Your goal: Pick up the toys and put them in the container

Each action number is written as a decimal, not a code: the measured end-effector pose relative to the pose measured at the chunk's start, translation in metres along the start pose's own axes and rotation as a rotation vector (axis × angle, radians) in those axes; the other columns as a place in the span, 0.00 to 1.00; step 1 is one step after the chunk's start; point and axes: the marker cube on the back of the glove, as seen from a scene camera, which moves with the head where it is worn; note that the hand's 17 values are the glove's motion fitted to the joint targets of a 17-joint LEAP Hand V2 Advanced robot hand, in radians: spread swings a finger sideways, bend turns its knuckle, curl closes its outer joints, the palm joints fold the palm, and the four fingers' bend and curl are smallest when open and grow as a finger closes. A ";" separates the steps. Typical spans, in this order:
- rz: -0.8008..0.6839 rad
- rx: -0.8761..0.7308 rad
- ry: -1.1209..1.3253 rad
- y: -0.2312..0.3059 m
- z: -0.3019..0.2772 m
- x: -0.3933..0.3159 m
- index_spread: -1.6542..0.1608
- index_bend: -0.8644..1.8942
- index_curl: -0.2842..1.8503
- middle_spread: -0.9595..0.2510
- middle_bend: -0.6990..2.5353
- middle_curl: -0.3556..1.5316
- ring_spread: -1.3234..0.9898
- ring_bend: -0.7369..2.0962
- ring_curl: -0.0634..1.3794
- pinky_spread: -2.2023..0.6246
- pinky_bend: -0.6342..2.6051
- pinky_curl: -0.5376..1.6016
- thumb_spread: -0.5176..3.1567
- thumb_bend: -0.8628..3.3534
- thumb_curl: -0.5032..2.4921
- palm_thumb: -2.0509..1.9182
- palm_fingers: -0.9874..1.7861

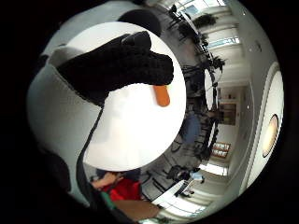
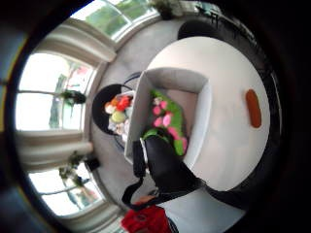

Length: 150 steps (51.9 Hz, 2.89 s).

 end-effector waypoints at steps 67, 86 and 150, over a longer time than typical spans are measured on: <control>0.658 -0.305 0.070 -0.008 0.280 0.342 0.72 0.34 0.20 0.77 0.26 0.34 0.59 0.39 0.24 0.81 0.61 0.41 0.43 0.20 0.28 0.52 0.30; 0.692 -0.401 -0.081 -0.014 0.314 0.363 0.72 0.33 0.17 0.76 0.27 0.33 0.60 0.44 0.27 0.80 0.65 0.42 0.44 0.21 0.29 0.56 0.33; 0.539 0.048 0.116 -0.004 0.106 0.270 0.64 0.47 0.15 0.44 0.48 0.57 0.42 0.74 0.45 0.63 0.55 0.46 0.18 0.24 0.48 0.71 0.76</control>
